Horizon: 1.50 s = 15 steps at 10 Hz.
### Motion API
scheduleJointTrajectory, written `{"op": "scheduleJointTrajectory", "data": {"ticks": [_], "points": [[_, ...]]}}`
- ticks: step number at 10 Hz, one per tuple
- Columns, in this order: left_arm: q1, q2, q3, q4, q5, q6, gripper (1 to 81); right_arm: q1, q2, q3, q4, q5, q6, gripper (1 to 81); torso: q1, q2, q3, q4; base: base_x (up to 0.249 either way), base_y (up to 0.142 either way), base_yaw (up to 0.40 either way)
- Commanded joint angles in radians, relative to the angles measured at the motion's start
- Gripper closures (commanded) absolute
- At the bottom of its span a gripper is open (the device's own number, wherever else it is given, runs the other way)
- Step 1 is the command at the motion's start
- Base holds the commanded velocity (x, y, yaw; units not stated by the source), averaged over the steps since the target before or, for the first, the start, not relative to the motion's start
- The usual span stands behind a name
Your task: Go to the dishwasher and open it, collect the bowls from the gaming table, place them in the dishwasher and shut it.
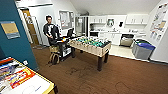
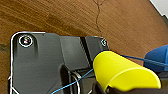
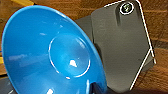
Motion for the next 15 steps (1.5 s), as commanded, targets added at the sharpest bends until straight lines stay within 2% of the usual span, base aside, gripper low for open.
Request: {"op": "scheduleJointTrajectory", "data": {"ticks": [1,4,7,10,15], "points": [[-0.036,-0.022,0.007,0.008,0.011,-0.001,81.1,0.039,0.012,0.039,-0.036,-0.019,-0.012,81.1,0.000,0.000,0.000,0.000,0.000,0.000,-0.398],[-0.036,-0.023,0.007,0.008,0.009,-0.001,81.1,0.042,0.014,0.038,-0.036,-0.019,-0.012,81.1,0.000,0.000,0.000,0.000,0.000,0.000,-0.398],[-0.036,-0.025,0.007,0.005,0.008,-0.004,81.1,0.043,0.016,0.038,-0.036,-0.019,-0.012,81.1,0.000,0.000,0.000,0.000,-0.042,-0.229,0.000],[-0.034,-0.026,0.008,0.010,0.006,-0.001,81.1,0.043,0.016,0.038,-0.036,-0.019,-0.012,81.1,0.000,0.000,0.000,0.000,0.000,-0.102,0.000],[-0.030,-0.026,0.011,0.011,0.006,-0.001,81.1,0.043,0.017,0.036,-0.038,-0.019,-0.012,81.1,0.000,0.000,0.000,0.000,0.000,0.000,0.000]]}}
